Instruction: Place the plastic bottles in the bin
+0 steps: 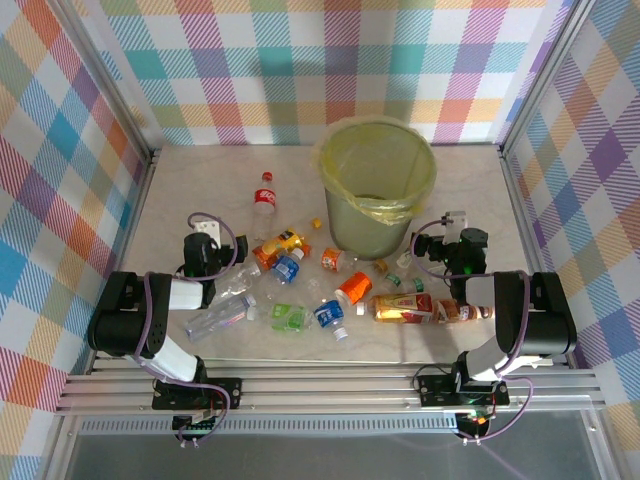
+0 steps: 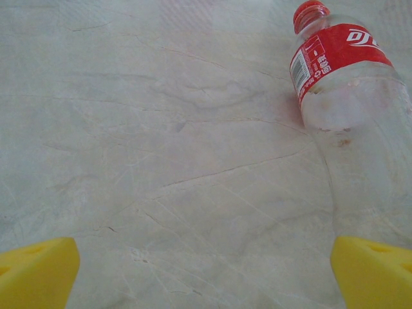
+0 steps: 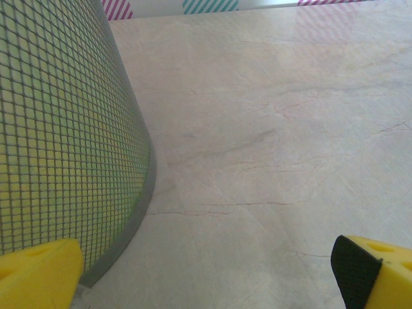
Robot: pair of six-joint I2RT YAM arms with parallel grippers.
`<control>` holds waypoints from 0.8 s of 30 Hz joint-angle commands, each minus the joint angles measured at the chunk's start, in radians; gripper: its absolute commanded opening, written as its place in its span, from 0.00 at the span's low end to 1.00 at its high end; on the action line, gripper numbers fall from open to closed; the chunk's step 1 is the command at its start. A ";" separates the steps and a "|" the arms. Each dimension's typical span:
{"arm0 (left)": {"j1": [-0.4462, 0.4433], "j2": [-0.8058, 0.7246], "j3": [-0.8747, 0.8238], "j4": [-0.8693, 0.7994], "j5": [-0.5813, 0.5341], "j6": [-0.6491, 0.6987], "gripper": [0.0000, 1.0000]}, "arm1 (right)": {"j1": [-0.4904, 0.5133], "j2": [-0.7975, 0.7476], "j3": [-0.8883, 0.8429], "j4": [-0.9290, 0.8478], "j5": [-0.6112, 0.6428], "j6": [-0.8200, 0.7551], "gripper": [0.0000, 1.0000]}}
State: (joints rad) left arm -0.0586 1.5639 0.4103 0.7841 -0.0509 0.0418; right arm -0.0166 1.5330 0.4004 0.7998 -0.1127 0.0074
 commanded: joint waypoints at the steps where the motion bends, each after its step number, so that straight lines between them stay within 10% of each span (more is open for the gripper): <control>1: -0.007 -0.020 0.036 -0.040 -0.018 -0.007 1.00 | -0.006 -0.009 0.017 0.009 0.015 0.007 1.00; 24: -0.067 -0.080 0.465 -0.642 -0.002 -0.133 1.00 | -0.007 -0.367 -0.035 -0.259 0.348 0.021 1.00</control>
State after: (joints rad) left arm -0.0898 1.4403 0.8062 0.2649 -0.0685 -0.0460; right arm -0.0170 1.1992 0.3828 0.5846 0.1402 0.0219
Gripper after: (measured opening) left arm 0.998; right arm 0.996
